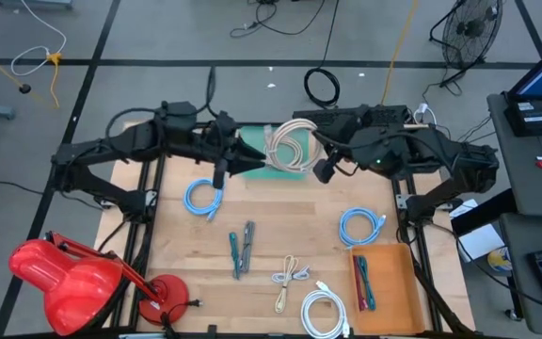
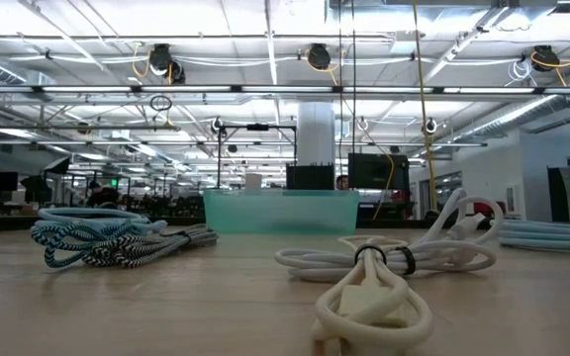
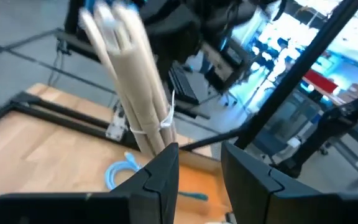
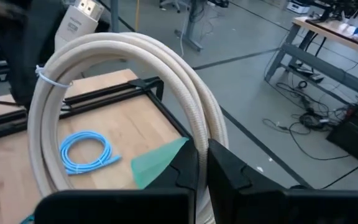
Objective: Pick & Place USB Port
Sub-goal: Put the brown display cable into the blue bin
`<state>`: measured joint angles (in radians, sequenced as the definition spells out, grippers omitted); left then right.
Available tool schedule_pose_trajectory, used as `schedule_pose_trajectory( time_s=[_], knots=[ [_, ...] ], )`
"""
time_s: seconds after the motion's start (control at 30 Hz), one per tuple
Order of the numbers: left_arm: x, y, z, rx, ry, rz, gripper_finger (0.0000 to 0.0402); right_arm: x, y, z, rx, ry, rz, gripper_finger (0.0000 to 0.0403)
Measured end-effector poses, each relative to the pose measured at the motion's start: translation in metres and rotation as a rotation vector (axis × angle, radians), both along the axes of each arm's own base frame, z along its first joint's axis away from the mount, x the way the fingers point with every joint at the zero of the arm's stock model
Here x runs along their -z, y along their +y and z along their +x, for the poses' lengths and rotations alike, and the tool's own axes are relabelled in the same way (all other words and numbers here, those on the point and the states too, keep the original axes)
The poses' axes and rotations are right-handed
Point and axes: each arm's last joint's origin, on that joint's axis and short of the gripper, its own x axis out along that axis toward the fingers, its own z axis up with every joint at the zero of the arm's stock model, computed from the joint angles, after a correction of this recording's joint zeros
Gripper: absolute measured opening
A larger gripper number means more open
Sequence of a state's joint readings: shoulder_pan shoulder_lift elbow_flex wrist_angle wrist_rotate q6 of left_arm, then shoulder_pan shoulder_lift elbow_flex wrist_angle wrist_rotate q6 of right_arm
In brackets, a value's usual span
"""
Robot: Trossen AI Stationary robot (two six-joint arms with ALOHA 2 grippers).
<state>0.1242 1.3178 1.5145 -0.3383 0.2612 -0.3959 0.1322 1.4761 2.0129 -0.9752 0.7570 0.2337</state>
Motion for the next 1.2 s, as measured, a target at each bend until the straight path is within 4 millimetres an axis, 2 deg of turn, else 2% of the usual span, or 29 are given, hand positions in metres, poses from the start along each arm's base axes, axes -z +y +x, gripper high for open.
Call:
schedule_pose_trajectory(
  time_s=[0.1,0.33,0.8,0.93,1.2],
  knots=[
    [0.006,0.002,0.011,-0.001,0.007,-0.004,0.0122,0.002,0.000,0.003,0.001,0.006,-0.004,0.0006],
    [0.012,0.004,0.023,0.011,0.005,-0.009,0.0122,0.007,0.001,0.007,0.005,0.020,-0.013,0.0006],
    [0.014,0.022,0.020,-0.040,0.023,-0.024,0.0126,0.012,0.001,0.009,0.020,0.024,-0.003,0.0005],
    [0.018,0.023,0.019,-0.061,0.070,-0.045,0.0160,0.013,0.001,0.009,0.010,0.034,0.002,0.0005],
    [0.022,0.025,0.014,-0.148,0.138,-0.037,0.0265,0.015,0.002,0.010,0.000,0.041,0.008,0.0005]
  ],
)
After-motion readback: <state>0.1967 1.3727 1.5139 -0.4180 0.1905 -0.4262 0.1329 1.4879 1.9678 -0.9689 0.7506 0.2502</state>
